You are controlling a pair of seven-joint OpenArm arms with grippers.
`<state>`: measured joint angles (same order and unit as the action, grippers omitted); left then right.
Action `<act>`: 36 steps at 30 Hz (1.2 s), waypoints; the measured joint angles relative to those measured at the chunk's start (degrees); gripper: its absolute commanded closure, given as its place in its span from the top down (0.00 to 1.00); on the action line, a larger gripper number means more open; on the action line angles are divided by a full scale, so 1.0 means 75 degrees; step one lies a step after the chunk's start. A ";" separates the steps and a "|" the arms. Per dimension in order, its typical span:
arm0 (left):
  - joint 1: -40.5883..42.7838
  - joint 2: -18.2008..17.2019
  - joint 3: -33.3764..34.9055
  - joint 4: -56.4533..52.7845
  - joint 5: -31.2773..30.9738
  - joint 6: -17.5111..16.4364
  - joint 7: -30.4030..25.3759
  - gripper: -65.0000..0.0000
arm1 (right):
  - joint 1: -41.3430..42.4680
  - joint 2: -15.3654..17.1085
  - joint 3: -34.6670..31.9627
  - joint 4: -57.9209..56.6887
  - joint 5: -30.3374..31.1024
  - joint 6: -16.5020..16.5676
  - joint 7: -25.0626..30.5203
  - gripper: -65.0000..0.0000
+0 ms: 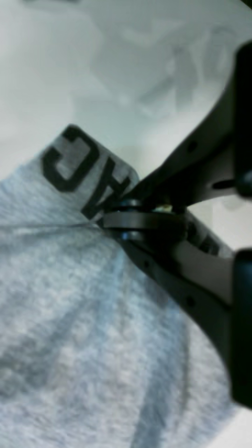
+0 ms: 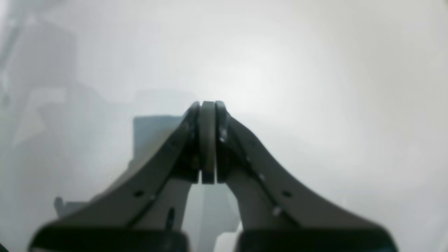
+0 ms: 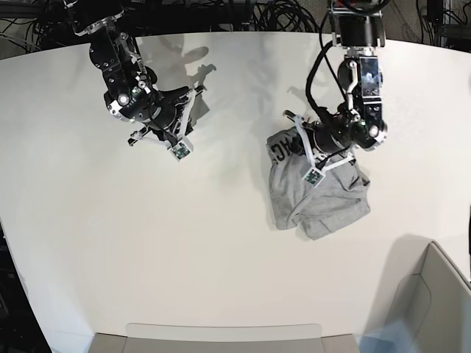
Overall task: Fold the T-shirt properly
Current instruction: 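Carry the bundle with the left gripper and set it down beside the bin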
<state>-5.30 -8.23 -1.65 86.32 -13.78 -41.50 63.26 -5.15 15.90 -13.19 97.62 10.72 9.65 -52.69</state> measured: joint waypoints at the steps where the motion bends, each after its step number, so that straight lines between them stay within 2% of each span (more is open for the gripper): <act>1: -0.0143 -0.0187 -0.0003 -0.0280 0.0000 0.0012 -0.0052 0.00 | 0.0009 -0.0012 0.0000 0.0000 0.0000 0.0000 0.0003 0.00; 5: -0.0475 -0.0752 -0.0035 -0.0778 0.0227 0.0096 -0.0111 0.00 | -0.0020 0.0000 -0.0006 0.0003 -0.0006 0.0000 -0.0006 0.00; 12: -0.0484 -0.1775 -0.0064 -0.1157 0.0364 0.0140 -0.0956 0.00 | -0.0017 -0.0003 -0.0006 0.0003 0.0026 0.0000 -0.0003 0.00; 19: -0.0985 -0.2037 -0.0067 -0.1749 0.0469 0.0157 -0.0912 0.00 | -0.0035 -0.0003 0.0009 0.0006 -0.0006 0.0000 -0.0003 0.00; 23: -0.0877 -0.1833 -0.0729 -0.1326 0.0519 0.0154 -0.0615 0.00 | -0.0076 -0.0006 0.0009 0.0262 -0.0006 0.0000 0.0009 0.00; 27: -0.0816 -0.1536 -0.1897 -0.0318 0.0644 0.0184 -0.0612 0.00 | -0.0140 0.0012 0.0017 0.0533 -0.0009 0.0000 0.0006 0.00; 31: -0.0772 -0.1160 -0.2562 0.0600 0.0667 0.0213 -0.0632 0.00 | -0.0466 0.0085 0.0085 0.1113 -0.0029 0.0000 -0.0003 0.00; 36: 0.0210 -0.0691 -0.2970 0.1722 0.0647 0.0192 -0.1099 0.00 | -0.1072 -0.0009 0.0743 0.2212 0.0047 0.0003 0.0023 0.00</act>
<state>-3.73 -13.41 -23.92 99.24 -8.93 -40.05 55.02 -13.19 15.84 -7.62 114.21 11.07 9.67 -52.51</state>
